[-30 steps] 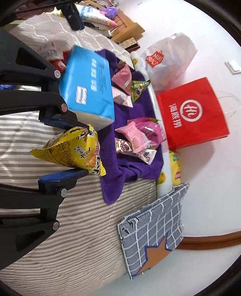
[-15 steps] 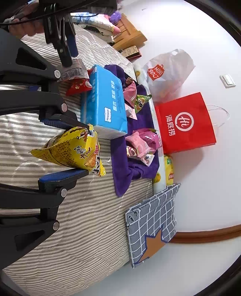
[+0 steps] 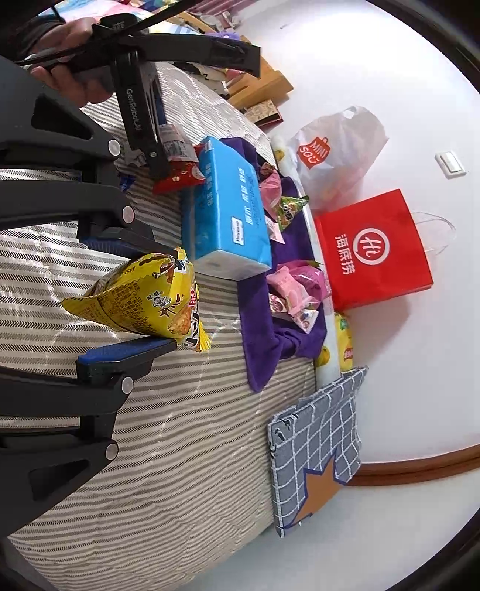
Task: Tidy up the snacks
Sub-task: 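Grasp the yellow triangular chip bag with the right tool while the left tool grasps the white snack bag, then carry the yellow chip bag and white snack bag over the purple towel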
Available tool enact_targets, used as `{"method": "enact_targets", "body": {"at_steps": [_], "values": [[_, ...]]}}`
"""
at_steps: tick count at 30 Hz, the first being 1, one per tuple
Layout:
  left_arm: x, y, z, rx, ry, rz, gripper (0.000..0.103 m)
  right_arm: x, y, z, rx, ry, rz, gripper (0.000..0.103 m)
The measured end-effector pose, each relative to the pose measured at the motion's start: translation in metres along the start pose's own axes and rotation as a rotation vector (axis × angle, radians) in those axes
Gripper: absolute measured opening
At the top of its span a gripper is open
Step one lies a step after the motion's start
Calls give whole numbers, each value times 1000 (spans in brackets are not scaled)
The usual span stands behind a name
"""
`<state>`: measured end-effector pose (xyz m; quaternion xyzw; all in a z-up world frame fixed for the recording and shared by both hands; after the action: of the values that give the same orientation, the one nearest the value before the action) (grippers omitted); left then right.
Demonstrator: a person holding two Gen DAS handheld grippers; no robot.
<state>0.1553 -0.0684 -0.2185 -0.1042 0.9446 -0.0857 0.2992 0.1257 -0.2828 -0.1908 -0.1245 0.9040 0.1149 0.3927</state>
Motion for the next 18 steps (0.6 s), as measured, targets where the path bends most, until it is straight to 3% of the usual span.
{"method": "enact_targets", "body": {"at_steps": [3, 10, 15, 18], "values": [[-1, 5, -3, 28, 14, -8, 49, 2, 3, 3, 0, 3, -4, 40], [0, 34, -24, 36, 2, -26, 46, 2, 13, 14, 12, 4, -31, 40], [-5, 67, -32, -80, -8, -29, 46, -1, 16, 26, 29, -1, -50, 40], [-9, 85, -28, -103, 9, -32, 47, -3, 16, 35, 53, 8, -61, 40]]}}
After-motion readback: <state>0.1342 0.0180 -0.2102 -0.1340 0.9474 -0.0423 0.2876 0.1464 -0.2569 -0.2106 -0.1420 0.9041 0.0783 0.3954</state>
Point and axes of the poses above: each gripper's, at about its wrist camera, not at the fingertips, and z roughly the way its jaws point, y to its left, x to its underside, the point moved 2 cm from there along z, roughly the way its jaws point, and after that the axes turned 7 degrees about -z, right-handed, at the moved point
